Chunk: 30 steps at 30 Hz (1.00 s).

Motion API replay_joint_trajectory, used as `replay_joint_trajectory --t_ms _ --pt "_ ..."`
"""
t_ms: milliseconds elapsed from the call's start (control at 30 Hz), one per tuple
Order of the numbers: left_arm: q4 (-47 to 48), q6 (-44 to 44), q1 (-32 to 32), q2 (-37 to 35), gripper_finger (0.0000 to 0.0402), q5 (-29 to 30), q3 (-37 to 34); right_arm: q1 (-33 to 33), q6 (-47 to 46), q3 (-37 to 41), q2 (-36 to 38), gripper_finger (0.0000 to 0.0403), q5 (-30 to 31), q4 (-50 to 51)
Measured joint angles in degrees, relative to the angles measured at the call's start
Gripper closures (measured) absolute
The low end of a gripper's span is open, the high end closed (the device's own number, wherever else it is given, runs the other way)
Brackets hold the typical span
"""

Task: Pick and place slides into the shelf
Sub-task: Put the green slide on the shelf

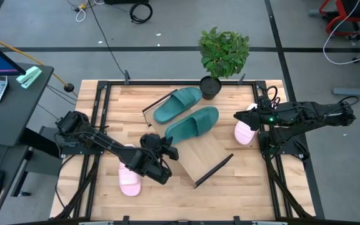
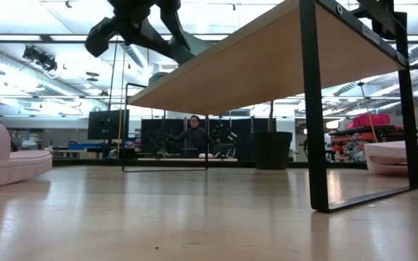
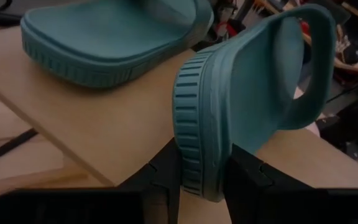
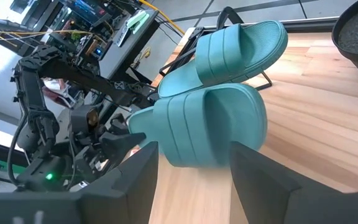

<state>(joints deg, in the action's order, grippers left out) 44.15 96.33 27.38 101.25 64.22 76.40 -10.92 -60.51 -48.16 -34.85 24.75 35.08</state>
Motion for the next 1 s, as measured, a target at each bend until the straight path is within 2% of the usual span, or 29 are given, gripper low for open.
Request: replay_joint_trajectory --t_ms 200,633,767,1000 --pt "5.28 6.65 -0.28 -0.04 0.0303 -3.61 0.09 0.02 0.00 0.00 -0.02 0.0200 0.00 -0.01" --pt "6.94 9.73 -1.01 -0.22 0.0296 -9.06 0.18 0.02 -0.02 0.00 -0.02 0.0200 -1.22 -0.01" --pt "7.18 12.44 -0.96 -0.15 0.0273 -9.22 0.10 0.02 -0.02 0.00 -0.02 0.0200 -1.27 -0.01" --pt "7.34 15.77 -0.92 0.00 0.0199 -10.64 -0.04 0.02 0.08 0.00 -0.02 0.0200 -1.38 0.01"
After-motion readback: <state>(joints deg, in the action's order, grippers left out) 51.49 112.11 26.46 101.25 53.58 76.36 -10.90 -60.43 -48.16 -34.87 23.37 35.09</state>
